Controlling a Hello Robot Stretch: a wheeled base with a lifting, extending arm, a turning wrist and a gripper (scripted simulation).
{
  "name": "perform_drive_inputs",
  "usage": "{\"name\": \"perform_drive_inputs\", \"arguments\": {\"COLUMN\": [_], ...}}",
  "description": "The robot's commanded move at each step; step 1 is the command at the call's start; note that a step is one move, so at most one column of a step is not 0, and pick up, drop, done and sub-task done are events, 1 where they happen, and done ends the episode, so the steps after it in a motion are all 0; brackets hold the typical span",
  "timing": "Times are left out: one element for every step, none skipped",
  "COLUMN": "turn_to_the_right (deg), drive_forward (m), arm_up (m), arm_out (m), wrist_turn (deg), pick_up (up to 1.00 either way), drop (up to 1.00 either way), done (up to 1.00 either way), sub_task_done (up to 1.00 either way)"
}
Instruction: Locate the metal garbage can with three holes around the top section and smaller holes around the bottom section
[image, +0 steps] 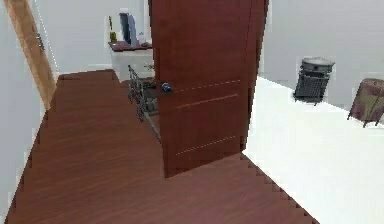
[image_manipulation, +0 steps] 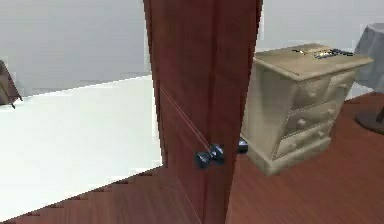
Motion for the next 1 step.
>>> {"name": "perform_drive_inputs", "arguments": {"turn_to_the_right": [33.0], "drive_forward": [0.0], "arm_up": [0.0], "arm_out": [0.0], "wrist_turn": [0.0], "pick_up": [0.0], "drop": [0.0], "done": [0.0], "sub_task_done": [0.0]}}
